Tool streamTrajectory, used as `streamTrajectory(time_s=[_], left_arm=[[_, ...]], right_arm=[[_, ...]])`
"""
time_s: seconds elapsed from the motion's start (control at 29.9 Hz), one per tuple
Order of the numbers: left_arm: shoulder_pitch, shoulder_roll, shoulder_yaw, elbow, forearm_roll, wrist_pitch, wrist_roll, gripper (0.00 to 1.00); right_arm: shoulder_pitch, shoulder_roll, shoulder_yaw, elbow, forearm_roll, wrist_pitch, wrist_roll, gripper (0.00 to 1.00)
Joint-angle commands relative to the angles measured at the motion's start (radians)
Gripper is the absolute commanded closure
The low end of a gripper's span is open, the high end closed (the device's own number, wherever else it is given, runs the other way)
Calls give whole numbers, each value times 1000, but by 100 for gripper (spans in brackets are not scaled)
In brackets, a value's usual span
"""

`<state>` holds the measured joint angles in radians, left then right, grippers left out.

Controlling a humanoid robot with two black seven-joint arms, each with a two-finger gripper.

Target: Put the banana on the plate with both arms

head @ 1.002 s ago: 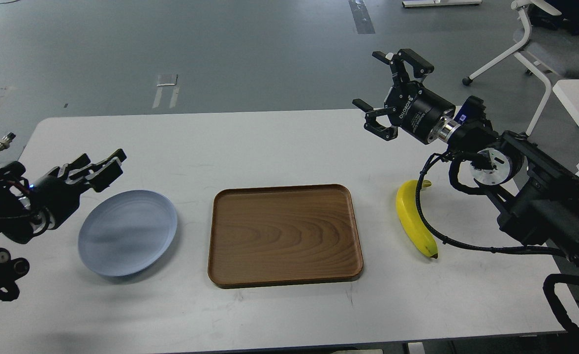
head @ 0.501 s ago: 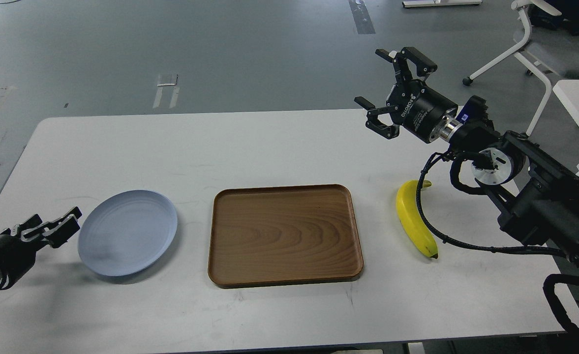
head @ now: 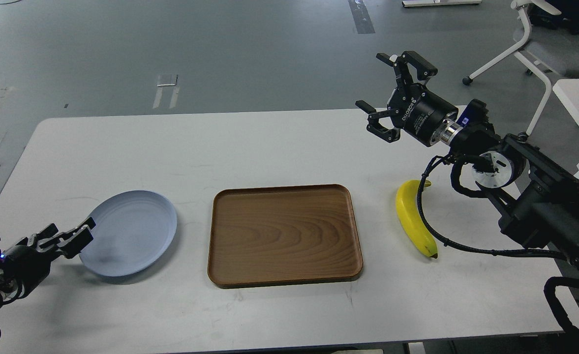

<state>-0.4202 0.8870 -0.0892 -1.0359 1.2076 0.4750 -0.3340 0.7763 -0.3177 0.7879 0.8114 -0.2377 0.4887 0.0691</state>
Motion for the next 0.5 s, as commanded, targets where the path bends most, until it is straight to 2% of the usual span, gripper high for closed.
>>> streamTrajectory(time_s=[0.0,0.13,0.17,0.23,0.27,0.3,0.33,0.37,0.47], left_arm=[[3,-22,2,20,3,-9,-3,8],[14,-23,11,31,3,-10,-2,14],[15,-25,11,30,0,-12,-2,21],[18,-31,11,30,0,-15,-2,43],[18,-34,11,30,-2,-22,-2,73],[18,-34,11,30,-2,-22,-2,73],[15,-36,11,30,-2,-38,-2,94],[14,-37,9,30,-3,-50,-2,100],[8,-36,8,31,-20,-55,-2,100]], right_arm=[[-2,0,1,0,0,0,0,0],[-2,0,2,-1,0,0,-2,0],[-2,0,2,-1,0,0,0,0],[-2,0,1,-1,0,0,-2,0],[-3,0,1,-1,0,0,0,0],[-3,0,1,-1,0,0,0,0],[-3,0,1,-1,0,0,0,0],[-5,0,-1,-1,0,0,0,0],[-5,3,-1,-3,0,0,0,0]])
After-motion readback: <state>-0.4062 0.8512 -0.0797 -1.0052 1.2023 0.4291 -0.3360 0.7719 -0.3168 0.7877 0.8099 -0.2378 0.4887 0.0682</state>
